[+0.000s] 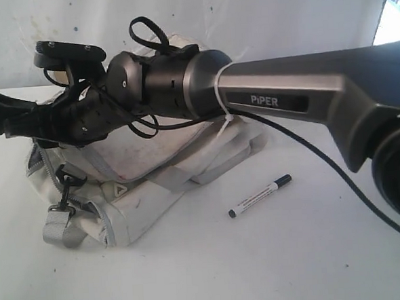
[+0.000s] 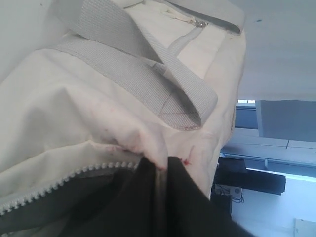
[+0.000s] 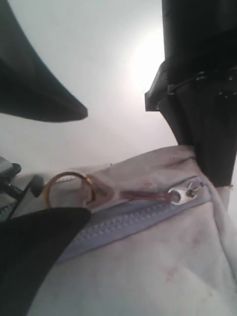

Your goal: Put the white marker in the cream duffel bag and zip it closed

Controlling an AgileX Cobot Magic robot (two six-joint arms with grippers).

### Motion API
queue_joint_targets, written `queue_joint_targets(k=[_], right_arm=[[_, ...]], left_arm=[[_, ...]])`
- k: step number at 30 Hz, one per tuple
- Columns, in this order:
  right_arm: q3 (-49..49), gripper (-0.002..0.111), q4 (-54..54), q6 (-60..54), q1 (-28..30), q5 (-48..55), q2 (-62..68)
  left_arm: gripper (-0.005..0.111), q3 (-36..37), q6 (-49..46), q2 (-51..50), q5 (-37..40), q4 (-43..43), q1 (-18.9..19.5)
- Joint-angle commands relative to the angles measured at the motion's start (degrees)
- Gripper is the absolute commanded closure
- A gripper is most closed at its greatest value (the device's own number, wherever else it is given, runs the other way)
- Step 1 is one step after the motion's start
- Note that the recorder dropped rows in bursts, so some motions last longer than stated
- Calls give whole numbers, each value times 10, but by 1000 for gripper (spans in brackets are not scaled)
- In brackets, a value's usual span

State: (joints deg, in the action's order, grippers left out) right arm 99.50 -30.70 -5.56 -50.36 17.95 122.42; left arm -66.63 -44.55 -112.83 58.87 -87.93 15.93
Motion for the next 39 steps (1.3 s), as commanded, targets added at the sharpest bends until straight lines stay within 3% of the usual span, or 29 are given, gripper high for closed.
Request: queue_joint_targets(k=[1,13,15,18,21,29,39], right_arm=[[33,61,28,-13,-2,6,11],[46,64,35,-22,2,-41,46],[45,76,35,-22,2,-37,52],[44,86,35,-22,2,-23,58],[44,108,54,-22,2,6,56],[46,108,75,-22,13,134,43],[46,108,103,-22,25,208,16]], left_arm=[[107,-2,-6,1,23,-15,0],[107,-2,-6,1,36,-12,0],[107,-2,-6,1,37,-11,0],[107,-2,-12,1,35,-10,0],[107,-2,-39,1,35,-6,0],[107,-2,-43,1,32,5,0],[107,-2,-43,1,23,2,0]])
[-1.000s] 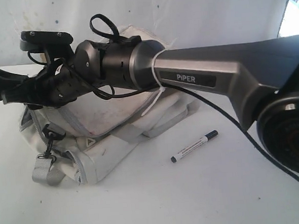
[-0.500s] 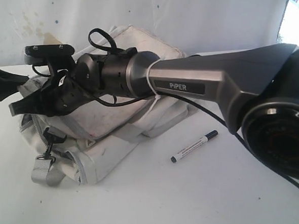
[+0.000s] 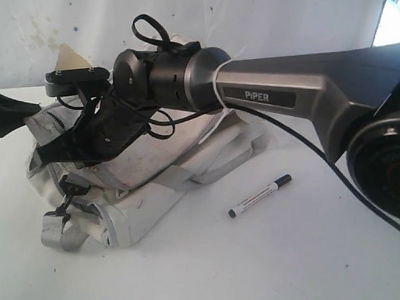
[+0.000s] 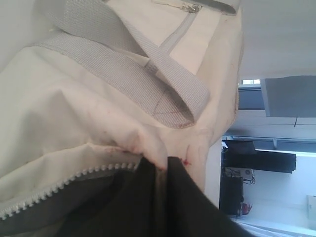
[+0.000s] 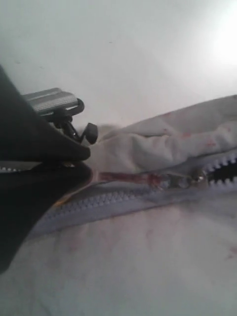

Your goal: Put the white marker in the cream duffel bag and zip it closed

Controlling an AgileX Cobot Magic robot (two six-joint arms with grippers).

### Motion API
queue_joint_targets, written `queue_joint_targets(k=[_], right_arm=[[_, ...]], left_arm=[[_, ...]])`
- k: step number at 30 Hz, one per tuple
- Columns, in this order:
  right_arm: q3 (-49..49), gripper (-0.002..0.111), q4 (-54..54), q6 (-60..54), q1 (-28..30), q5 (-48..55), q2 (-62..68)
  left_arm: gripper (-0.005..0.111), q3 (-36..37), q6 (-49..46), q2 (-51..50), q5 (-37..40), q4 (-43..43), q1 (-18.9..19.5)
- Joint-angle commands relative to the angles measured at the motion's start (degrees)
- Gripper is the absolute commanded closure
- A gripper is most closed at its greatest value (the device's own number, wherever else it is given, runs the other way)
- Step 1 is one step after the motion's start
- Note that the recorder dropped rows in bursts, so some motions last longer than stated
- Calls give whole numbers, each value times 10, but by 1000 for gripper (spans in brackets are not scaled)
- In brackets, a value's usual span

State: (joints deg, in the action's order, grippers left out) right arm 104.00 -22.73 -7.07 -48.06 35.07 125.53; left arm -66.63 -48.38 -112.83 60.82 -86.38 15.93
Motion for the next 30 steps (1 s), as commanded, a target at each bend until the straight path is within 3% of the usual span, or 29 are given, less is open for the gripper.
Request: queue_joint_targets(k=[1,13,18,30], right_arm=[[1,108,32,-4,2,45,-16],[-1,108,123,58,32,187,-41],[-1,108,127,58,49,247,-46],[-1,108,238,102,63,269,-96]], left_arm=[[107,-2,-5,1,1,-13,0],[107,-2,-4,1,-61,-15,0],[107,-2,68,1,-87,-21,11],[107,-2,75,1,-82,-15,54]])
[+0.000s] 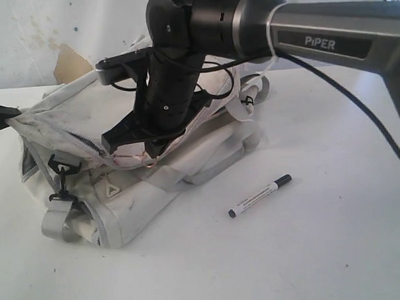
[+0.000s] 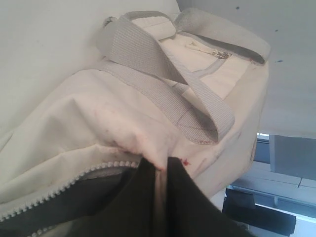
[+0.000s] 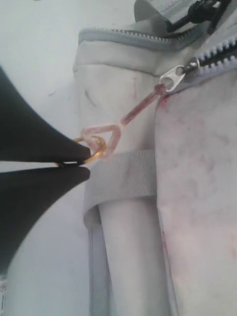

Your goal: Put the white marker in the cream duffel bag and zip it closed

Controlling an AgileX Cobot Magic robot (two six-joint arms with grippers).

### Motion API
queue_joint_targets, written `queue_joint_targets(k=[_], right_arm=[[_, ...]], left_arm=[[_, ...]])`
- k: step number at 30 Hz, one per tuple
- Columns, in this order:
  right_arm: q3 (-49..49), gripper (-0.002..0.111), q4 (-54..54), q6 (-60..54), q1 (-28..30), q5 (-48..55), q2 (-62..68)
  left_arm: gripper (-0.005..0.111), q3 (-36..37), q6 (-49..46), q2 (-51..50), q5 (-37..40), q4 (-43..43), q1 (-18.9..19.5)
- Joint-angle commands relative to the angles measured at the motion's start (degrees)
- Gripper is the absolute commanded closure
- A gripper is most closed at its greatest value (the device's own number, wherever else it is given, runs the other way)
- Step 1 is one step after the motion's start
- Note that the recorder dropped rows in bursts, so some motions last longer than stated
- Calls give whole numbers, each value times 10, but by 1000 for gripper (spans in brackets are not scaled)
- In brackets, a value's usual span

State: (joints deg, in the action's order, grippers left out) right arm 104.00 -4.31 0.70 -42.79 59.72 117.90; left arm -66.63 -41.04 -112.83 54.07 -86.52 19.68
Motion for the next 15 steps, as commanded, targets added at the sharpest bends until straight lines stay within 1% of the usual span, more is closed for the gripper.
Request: queue_joint_targets(k=[1,6,11,15], right_arm=[[-1,108,54,25,12,22,-24],[-1,108,69,26,12,37,-38],[-1,108,69,27,12,25,-54],[-1,108,23,25,12,6,-57]], left_arm=[[107,-2,2,1,-15,-11,16],[107,-2,-25,1,-21,24,16],[107,-2,-56,1,-16,26,16],[107,-2,-90,1,14,16,16]])
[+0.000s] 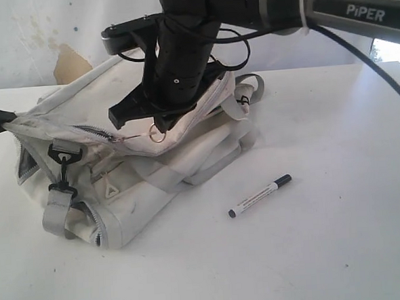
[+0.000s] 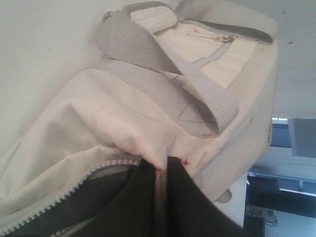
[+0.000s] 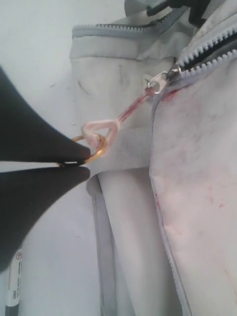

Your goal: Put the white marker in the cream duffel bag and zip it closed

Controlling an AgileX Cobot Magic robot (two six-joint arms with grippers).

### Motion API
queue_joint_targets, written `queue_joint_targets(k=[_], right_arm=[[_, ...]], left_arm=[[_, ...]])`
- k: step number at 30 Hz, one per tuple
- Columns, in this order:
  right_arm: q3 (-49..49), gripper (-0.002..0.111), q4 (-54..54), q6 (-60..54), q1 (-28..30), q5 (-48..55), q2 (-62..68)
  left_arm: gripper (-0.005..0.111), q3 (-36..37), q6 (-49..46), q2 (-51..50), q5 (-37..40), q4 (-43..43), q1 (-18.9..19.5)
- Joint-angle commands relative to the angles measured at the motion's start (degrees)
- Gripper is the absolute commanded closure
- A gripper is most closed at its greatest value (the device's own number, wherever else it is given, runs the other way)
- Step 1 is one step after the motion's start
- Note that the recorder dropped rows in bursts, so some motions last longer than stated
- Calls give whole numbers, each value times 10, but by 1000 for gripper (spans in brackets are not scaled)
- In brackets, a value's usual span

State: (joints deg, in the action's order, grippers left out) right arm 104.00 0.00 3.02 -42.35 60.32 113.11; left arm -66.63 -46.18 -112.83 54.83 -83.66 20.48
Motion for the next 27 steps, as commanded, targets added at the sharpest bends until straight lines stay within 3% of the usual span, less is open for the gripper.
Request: queue_joint_targets(k=[1,4,7,9,14,15,21,27], right_arm=[[-1,108,-35,-1,7,0,-10],[-1,108,-58,-3,7,0,-10],[-1,108,-63,-3,7,-3,-10],[-1,108,-68,-3,7,-4,-10],[-1,108,-87,-4,7,-12,-10],[-1,108,-89,-4,7,-15,-10],[-1,108,-88,-4,7,-22,-9],[-1,108,-88,-4,7,-42,-9]], left_arm=[[107,-2,-53,2,13,-15,8],[104,-2,-78,8,19,-13,8],[90,-2,-78,11,19,-7,8],[76,-2,-83,12,19,-6,8],[23,-2,-145,25,20,5,8],[19,-2,-147,28,16,9,8],[16,-2,-165,68,18,36,11],[21,-1,-66,115,89,130,5]])
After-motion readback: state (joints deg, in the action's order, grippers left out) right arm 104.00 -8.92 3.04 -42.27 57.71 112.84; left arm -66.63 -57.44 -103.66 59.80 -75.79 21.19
